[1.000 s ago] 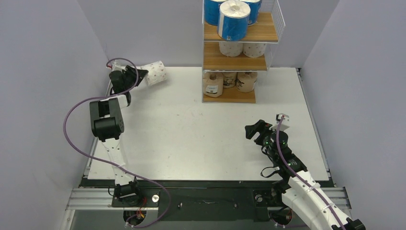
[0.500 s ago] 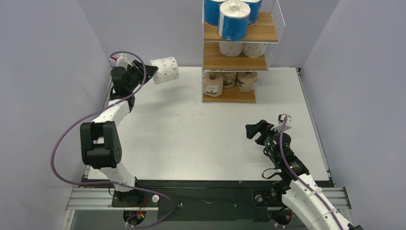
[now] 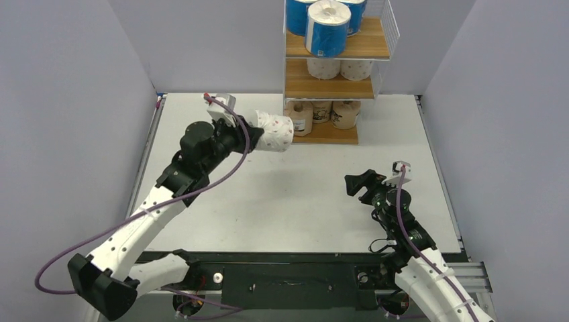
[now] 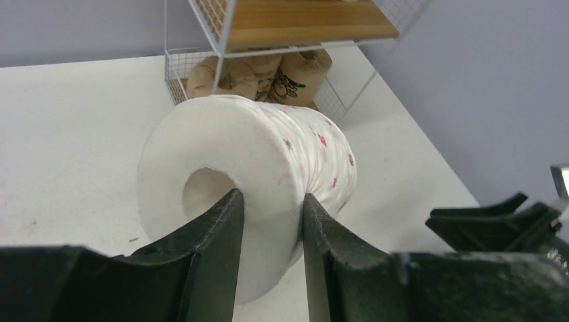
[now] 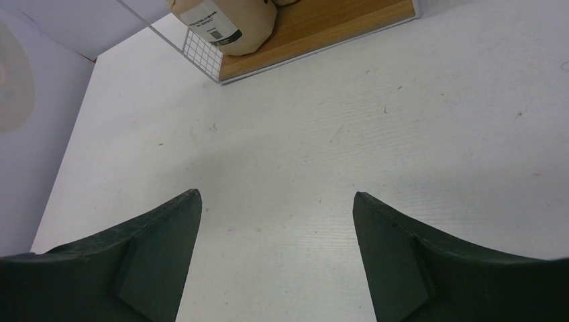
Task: Place and organize the paper towels onto the shelf
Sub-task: Pick up the paper towel from the center of the board, then place the paper towel at the center of the board.
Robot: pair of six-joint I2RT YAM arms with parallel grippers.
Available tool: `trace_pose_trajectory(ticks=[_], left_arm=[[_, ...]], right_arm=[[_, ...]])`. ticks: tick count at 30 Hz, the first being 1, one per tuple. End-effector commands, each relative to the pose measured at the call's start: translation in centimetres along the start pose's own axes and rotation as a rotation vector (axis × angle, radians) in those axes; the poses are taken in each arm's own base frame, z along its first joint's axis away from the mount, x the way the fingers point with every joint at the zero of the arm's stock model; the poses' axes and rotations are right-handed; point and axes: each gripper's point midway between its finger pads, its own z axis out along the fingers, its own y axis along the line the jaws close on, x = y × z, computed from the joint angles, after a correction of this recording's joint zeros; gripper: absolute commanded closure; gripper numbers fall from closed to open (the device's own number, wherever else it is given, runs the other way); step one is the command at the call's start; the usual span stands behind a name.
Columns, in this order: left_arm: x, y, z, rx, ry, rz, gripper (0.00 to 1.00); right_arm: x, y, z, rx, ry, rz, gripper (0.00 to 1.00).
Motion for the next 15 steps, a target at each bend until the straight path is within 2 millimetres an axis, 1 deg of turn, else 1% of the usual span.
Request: trace_pose_trajectory(ticks=[1, 2, 3, 4, 5, 6, 7, 8, 9, 10, 11, 12, 13, 14, 15], left_arm=[[3.3, -1.2, -3.3, -0.073, 0.081, 0.182, 0.88], [3.7, -1.3, -3.6, -0.088, 0.088, 0.197, 0.88], [5.1, -2.7, -4.3, -0.054, 0.122, 0.227, 0.88], [5.5, -2.7, -4.6, -0.071, 0.126, 0.245, 0.88], [6.7, -4.0, -5.1, -0.041, 0.158, 0.28, 0.88], [7.0, -4.1, -5.3, -0.056, 0.162, 0.302, 0.88], [8.0, -5.2, -5.6, -0.03, 0.191, 0.342, 0.88], [8.3, -5.4, -5.8, -0.038, 0.196, 0.363, 0.89], [9.1, -6.4, -6.0, -0.011, 0.219, 0.399, 0.89], [9.5, -7.1, -6.1, 0.001, 0.225, 0.42, 0.89], [10.1, -7.5, -5.9, 0.007, 0.239, 0.444, 0.89], [10.6, -8.1, -6.0, 0.02, 0.245, 0.463, 0.89], [11.3, -8.5, -5.6, 0.025, 0.256, 0.488, 0.89], [11.8, -8.9, -5.5, 0.033, 0.262, 0.512, 0.89], [12.6, -9.2, -5.1, 0.034, 0.276, 0.53, 0.89]], right_arm=[[-1.4, 0.8, -0.5, -0.017, -0.028, 0.007, 0.21], [-1.6, 0.8, -0.6, -0.008, -0.032, 0.006, 0.19], [-1.3, 0.5, -0.6, 0.009, -0.016, 0.001, 0.18], [-1.6, 0.4, -0.7, 0.022, -0.02, 0.0, 0.17], [-1.4, 0.0, -0.8, 0.041, -0.007, -0.005, 0.16], [-1.4, -0.2, -0.8, 0.057, 0.002, -0.011, 0.15], [-1.4, -0.3, -0.9, 0.067, 0.007, -0.013, 0.13], [-1.4, -0.6, -0.9, 0.097, 0.019, -0.017, 0.13], [-1.4, -0.9, -0.9, 0.118, 0.024, -0.011, 0.11], [-1.4, -1.5, -0.9, 0.168, 0.036, -0.013, 0.11], [-2.1, -1.4, -1.0, 0.184, 0.028, 0.001, 0.11], [-1.7, -2.5, -1.0, 0.25, 0.048, -0.004, 0.1], [-2.2, -2.6, -1.0, 0.276, 0.037, 0.008, 0.1], [-1.6, -3.1, -1.0, 0.304, 0.066, 0.004, 0.1], [-1.9, -3.0, -1.0, 0.314, 0.064, 0.019, 0.08]])
